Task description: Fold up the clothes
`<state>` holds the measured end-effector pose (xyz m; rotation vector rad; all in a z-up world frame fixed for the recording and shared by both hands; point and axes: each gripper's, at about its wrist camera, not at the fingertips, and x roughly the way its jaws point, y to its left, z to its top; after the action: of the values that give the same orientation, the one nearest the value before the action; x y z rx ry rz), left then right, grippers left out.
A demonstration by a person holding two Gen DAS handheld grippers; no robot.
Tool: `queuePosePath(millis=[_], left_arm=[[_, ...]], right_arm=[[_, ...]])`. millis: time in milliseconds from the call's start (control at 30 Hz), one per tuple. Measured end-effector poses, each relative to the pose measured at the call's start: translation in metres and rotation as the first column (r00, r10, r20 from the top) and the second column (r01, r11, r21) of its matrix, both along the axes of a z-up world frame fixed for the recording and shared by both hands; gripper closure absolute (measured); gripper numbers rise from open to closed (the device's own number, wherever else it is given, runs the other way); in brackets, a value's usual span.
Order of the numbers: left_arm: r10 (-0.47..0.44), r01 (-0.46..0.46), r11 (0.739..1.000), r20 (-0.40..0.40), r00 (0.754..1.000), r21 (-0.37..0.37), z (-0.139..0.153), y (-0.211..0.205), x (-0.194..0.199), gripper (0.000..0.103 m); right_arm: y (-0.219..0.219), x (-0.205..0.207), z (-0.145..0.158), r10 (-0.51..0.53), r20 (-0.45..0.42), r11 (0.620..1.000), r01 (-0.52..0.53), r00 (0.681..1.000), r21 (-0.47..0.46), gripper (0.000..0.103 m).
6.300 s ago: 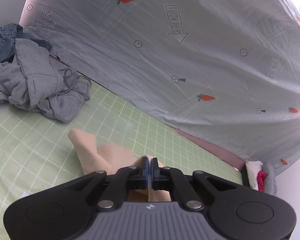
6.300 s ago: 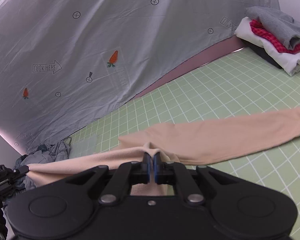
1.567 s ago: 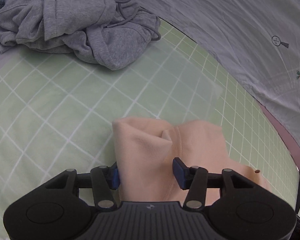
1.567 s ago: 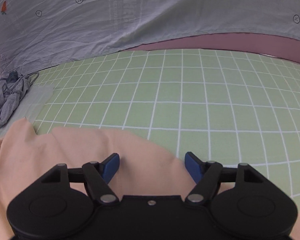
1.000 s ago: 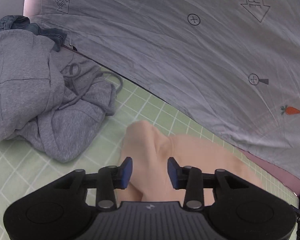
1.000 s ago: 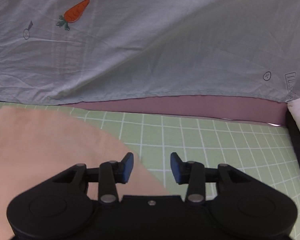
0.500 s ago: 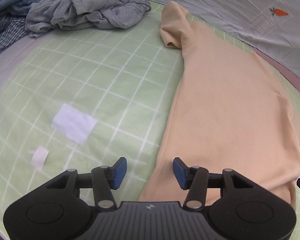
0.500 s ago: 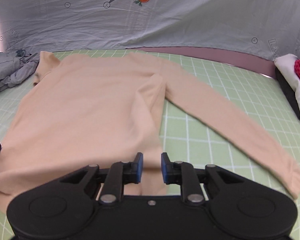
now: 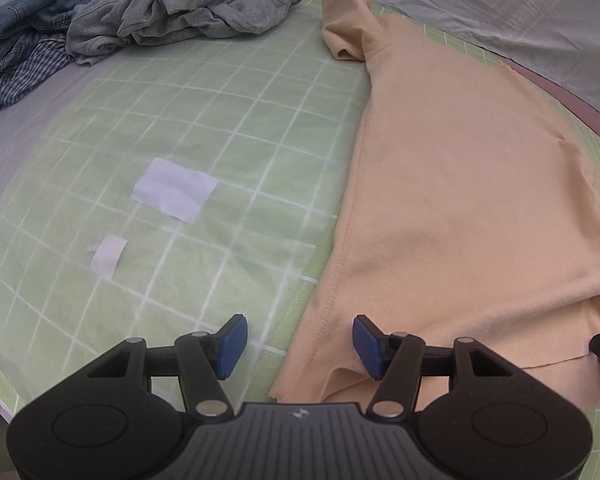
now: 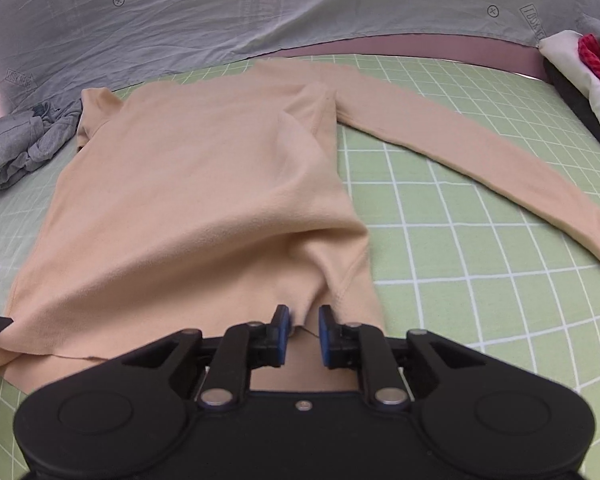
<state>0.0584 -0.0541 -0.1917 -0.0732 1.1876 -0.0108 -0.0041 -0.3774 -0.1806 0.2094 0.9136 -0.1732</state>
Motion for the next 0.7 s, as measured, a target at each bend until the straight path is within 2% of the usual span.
queuePosePath(millis=[67, 200, 267, 433, 500, 567, 600, 700], left_arm=[[0.0, 0.0, 1.0, 0.002, 1.0, 0.006, 0.0, 0.001, -0.003, 0.043], [0.01, -0.01, 1.0, 0.002, 1.0, 0.006, 0.0, 0.003, -0.006, 0.043], [0.025, -0.025, 1.0, 0.002, 1.0, -0.007, 0.002, 0.008, -0.007, 0.043], [0.068, -0.068, 0.997, 0.015, 0.998, -0.046, 0.009, 0.023, -0.013, 0.043], [0.086, -0.084, 0.994, 0.018, 0.996, -0.064, 0.011, 0.029, -0.015, 0.043], [0.083, -0.081, 0.994, 0.017, 0.996, -0.077, 0.012, 0.031, -0.015, 0.043], [0.071, -0.069, 0.994, 0.018, 0.997, -0.08, 0.012, 0.03, -0.015, 0.044], [0.035, -0.033, 0.996, 0.022, 0.999, -0.087, 0.011, 0.026, -0.015, 0.044]], right_arm=[[0.0, 0.002, -0.002, -0.005, 0.0, 1.0, 0.005, 1.0, 0.005, 0.082], [0.004, 0.005, 0.004, 0.025, 0.005, 0.999, -0.025, 1.0, -0.036, 0.102], [0.006, 0.0, 0.015, 0.034, 0.026, 0.999, -0.033, 0.999, -0.032, 0.102], [0.022, -0.042, 0.068, 0.036, 0.132, 0.998, -0.029, 0.991, -0.057, 0.102], [0.019, -0.052, 0.058, 0.023, 0.087, 0.998, -0.018, 0.996, -0.053, 0.102], [0.011, -0.056, 0.033, -0.025, -0.012, 1.0, 0.025, 1.0, -0.016, 0.102], [0.007, -0.061, 0.028, -0.047, -0.028, 0.999, 0.047, 0.998, 0.008, 0.102], [0.009, -0.071, 0.032, -0.054, 0.021, 0.998, 0.053, 0.998, 0.033, 0.1]])
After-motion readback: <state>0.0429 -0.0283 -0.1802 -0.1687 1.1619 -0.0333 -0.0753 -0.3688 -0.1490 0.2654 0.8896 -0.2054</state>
